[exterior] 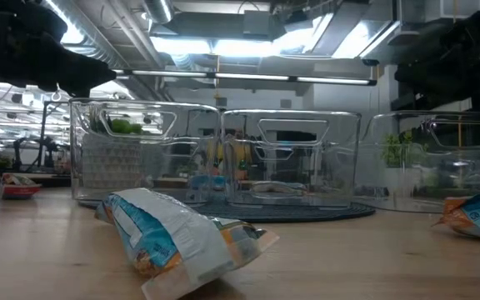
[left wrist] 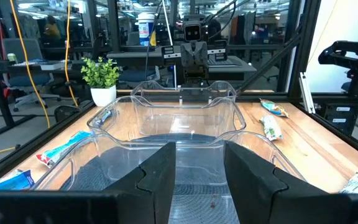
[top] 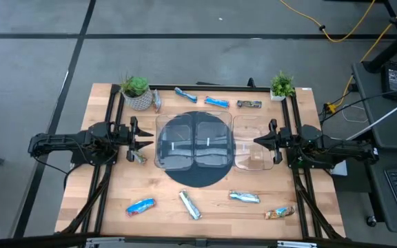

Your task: Pick and place Granola Bars by type

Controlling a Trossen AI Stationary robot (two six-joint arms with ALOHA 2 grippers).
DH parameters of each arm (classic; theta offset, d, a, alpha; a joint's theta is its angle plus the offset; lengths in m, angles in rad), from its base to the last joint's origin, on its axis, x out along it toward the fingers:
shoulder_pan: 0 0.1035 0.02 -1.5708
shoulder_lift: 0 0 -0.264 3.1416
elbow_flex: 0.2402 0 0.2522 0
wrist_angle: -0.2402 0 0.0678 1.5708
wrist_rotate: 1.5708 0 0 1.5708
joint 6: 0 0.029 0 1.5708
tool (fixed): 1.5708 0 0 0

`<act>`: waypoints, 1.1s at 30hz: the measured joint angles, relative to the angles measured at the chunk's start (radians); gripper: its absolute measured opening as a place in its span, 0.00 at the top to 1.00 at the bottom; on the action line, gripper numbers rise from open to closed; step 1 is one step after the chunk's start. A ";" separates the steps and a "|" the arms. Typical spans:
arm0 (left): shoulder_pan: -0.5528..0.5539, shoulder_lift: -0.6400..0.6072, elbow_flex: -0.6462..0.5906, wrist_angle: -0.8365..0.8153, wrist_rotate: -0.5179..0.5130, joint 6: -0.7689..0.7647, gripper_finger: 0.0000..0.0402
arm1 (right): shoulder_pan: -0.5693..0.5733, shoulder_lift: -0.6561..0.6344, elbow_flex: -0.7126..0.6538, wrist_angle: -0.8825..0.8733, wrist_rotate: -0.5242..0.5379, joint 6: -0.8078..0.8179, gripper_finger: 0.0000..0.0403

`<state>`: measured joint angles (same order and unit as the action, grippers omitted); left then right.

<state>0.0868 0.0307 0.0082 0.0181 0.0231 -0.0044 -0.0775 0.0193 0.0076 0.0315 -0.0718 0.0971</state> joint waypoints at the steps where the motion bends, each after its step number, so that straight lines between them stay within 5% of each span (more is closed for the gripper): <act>1: 0.000 0.000 0.000 0.000 0.000 0.000 0.68 | 0.000 0.000 0.000 0.000 0.000 0.000 0.98; 20: 0.000 0.000 0.000 0.015 -0.005 -0.002 0.68 | 0.000 0.000 0.000 -0.003 0.026 0.025 0.98; 29: 0.000 0.000 0.000 0.041 -0.065 -0.406 0.68 | 0.000 0.000 0.000 0.024 0.027 0.108 0.98; 33: 0.000 0.000 0.042 0.039 -0.065 -0.444 0.68 | 0.000 0.000 0.000 0.032 0.027 0.109 0.98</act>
<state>0.0868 0.0311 0.0502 0.0567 -0.0424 -0.4479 -0.0775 0.0193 0.0078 0.0631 -0.0448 0.2058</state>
